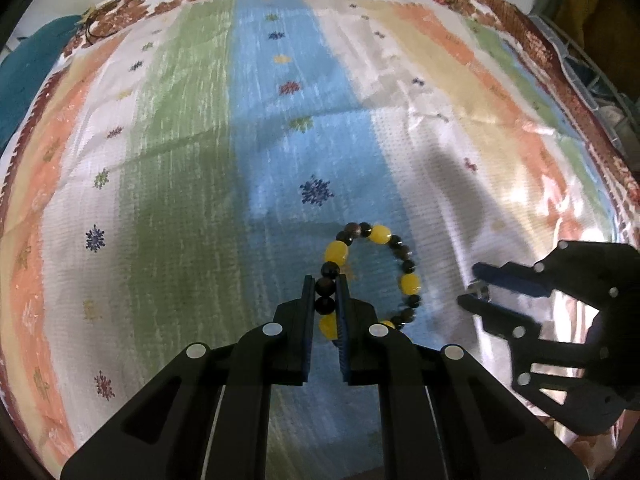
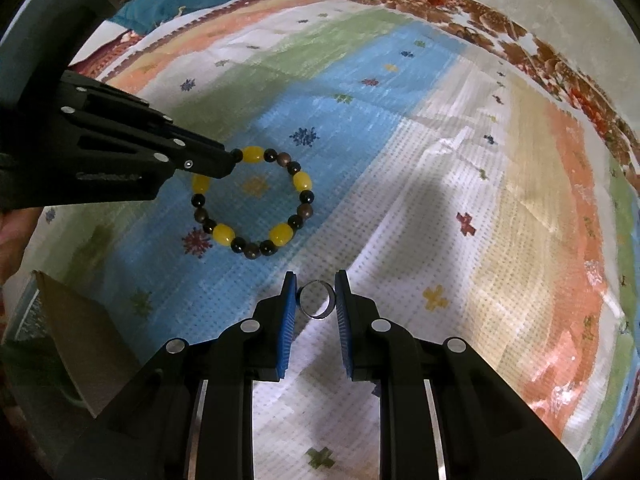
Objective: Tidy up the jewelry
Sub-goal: 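Grasp the yellow-black bead bracelet with the left tool, then lift the yellow-black bracelet with the left tool and carry it to the tin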
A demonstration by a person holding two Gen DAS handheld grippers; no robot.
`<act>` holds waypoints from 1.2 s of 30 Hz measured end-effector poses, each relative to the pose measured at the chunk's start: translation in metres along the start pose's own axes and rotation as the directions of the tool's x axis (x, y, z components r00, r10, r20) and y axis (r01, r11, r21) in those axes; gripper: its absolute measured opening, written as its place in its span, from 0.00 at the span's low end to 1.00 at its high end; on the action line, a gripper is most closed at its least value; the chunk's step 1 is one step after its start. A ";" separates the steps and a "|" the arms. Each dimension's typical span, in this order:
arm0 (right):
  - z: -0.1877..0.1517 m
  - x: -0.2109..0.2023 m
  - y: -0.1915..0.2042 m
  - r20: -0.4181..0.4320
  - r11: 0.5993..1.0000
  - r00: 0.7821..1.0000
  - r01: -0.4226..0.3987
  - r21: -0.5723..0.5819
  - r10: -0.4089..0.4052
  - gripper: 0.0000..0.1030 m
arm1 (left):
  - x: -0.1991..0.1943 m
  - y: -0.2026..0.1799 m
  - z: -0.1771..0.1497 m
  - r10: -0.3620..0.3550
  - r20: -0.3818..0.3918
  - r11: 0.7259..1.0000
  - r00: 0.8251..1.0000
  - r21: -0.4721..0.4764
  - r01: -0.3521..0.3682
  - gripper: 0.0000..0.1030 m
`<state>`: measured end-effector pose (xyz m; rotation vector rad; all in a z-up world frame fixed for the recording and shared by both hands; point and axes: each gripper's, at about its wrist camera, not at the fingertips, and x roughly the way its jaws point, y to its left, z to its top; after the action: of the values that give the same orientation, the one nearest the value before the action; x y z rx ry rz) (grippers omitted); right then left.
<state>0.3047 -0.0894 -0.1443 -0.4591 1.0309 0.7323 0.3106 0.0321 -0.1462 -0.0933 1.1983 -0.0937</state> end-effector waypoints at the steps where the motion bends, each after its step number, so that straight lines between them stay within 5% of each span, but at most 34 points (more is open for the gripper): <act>1: 0.000 -0.003 0.001 0.004 1.000 1.000 0.005 0.004 -0.005 0.20 | -0.005 -0.001 0.000 -0.006 0.009 1.000 1.000 0.000 0.006 0.09; 12: 0.005 -0.054 0.009 0.061 0.992 0.997 0.044 0.115 -0.051 0.20 | -0.048 -0.021 0.003 -0.091 0.077 0.996 0.993 -0.001 0.091 0.09; 36: -0.014 -0.121 0.025 0.144 0.960 0.984 0.059 0.274 -0.101 0.20 | -0.126 -0.046 -0.048 -0.103 0.260 0.995 0.960 0.036 0.097 0.09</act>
<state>0.2402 -0.1213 -0.0429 -0.2033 0.9410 0.5370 0.2191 0.0012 -0.0412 -0.1418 0.9274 -0.1785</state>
